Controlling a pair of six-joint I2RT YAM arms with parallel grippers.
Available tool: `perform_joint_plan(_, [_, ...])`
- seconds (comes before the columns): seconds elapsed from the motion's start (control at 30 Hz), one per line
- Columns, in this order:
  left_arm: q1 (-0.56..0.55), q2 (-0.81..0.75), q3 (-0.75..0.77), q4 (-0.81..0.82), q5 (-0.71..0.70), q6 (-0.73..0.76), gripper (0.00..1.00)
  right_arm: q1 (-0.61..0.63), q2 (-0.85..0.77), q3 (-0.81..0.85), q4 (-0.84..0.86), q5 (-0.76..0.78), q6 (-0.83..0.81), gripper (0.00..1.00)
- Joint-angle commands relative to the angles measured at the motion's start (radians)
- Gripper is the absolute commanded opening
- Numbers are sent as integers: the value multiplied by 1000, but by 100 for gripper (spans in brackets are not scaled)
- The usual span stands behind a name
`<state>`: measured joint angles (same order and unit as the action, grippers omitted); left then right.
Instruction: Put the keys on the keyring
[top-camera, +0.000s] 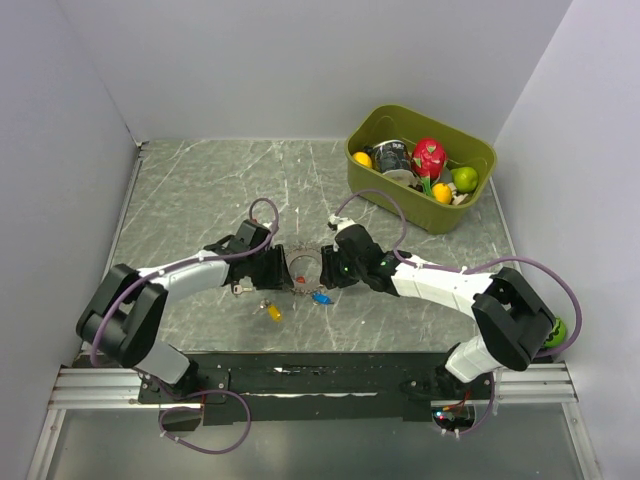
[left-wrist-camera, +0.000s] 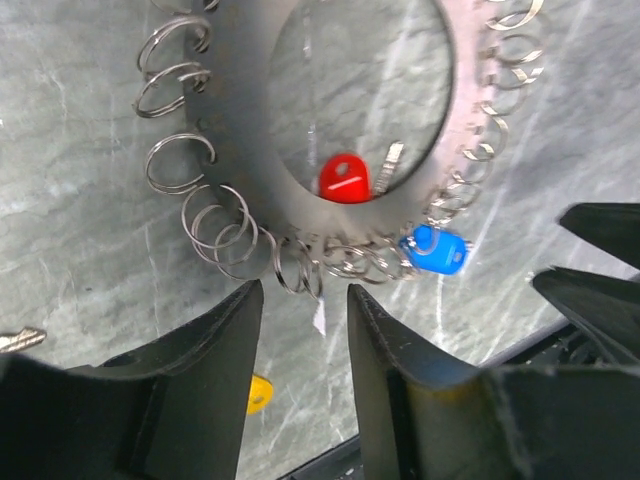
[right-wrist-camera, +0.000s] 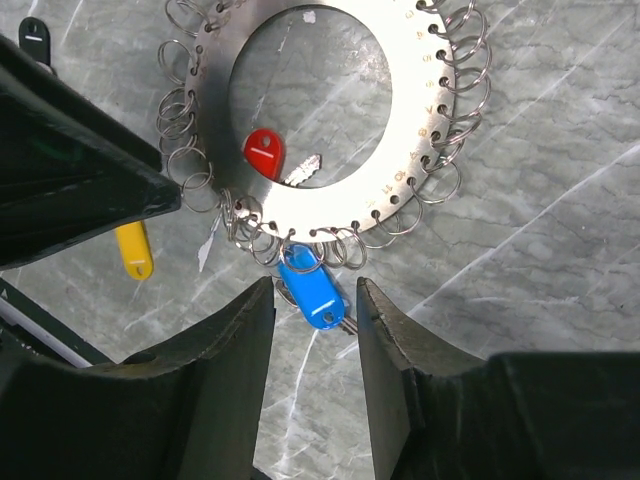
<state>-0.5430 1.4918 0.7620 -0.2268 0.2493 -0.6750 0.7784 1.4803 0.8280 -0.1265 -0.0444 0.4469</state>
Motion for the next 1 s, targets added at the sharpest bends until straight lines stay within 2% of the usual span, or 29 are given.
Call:
perform_joint_plan(0.0, [-3, 44, 29, 38, 28, -18, 44, -5, 8, 8, 2, 18, -16, 46])
perform_joint_plan(0.17, [-3, 65, 33, 58, 22, -18, 39, -7, 11, 8, 2, 18, -17, 46])
perform_joint_plan(0.37, [-3, 91, 57, 61, -19, 17, 27, -7, 12, 10, -2, 20, -22, 46])
perform_joint_plan(0.47, [-3, 108, 75, 64, -36, 35, 15, -8, 6, 8, -4, 20, -25, 46])
perform_joint_plan(0.53, [-3, 119, 95, 54, -53, 58, 1, -10, -2, 5, -5, 20, -27, 46])
perform_joint_plan(0.8, [-14, 48, 155, -3, -154, 158, 1, -50, -106, -58, 56, -20, -16, 45])
perform_joint_plan(0.97, [-17, -19, 160, 32, -108, 201, 1, -68, -150, -73, 76, -43, -31, 46])
